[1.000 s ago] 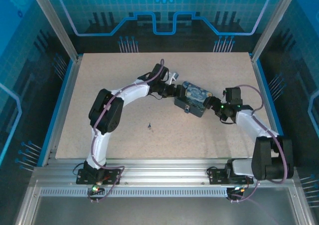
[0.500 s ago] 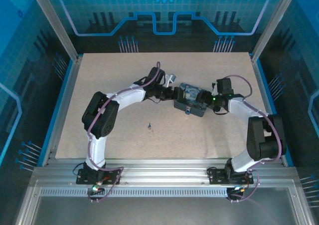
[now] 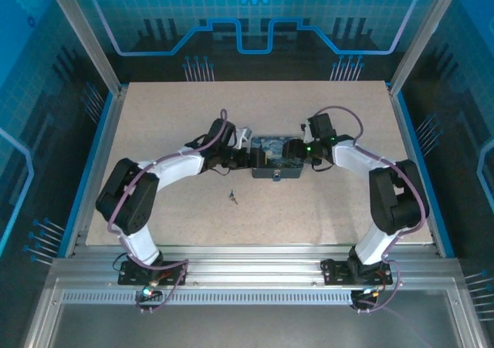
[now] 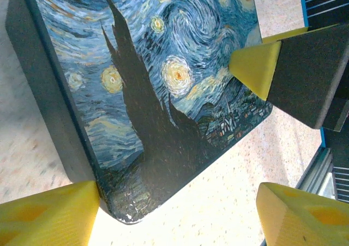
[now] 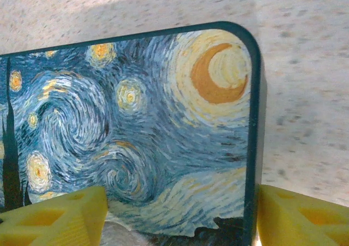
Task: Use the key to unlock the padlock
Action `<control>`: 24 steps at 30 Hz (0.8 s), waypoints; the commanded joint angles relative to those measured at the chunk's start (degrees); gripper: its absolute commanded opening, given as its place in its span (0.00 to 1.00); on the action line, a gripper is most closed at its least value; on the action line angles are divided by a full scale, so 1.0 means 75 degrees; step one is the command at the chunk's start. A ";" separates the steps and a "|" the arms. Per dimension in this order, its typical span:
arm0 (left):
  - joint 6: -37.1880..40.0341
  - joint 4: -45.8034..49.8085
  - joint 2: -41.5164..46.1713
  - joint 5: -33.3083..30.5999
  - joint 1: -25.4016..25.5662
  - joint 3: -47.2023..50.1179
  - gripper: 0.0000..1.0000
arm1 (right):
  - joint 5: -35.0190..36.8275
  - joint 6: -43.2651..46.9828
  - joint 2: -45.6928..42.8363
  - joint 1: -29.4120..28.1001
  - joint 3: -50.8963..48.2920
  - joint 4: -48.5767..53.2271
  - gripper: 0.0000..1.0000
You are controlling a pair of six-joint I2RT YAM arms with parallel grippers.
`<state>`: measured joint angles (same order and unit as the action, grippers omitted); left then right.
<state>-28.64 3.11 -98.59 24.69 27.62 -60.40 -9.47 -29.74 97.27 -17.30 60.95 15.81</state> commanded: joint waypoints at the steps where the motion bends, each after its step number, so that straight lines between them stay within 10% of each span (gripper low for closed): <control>1: -0.0155 -0.0407 0.0494 -0.0012 -0.0274 0.0362 0.77 | -0.0479 -0.0012 0.0195 -0.0408 0.0338 0.0001 0.72; 24: -0.0670 -0.0569 0.0813 -0.0305 -0.0389 0.0907 0.80 | 0.0173 -0.0122 0.0253 -0.0549 0.0838 0.0469 0.78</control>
<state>-33.19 -1.41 -95.04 23.66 24.53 -53.82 -7.90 -30.81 98.50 -21.28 65.32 17.96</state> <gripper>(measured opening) 0.793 0.775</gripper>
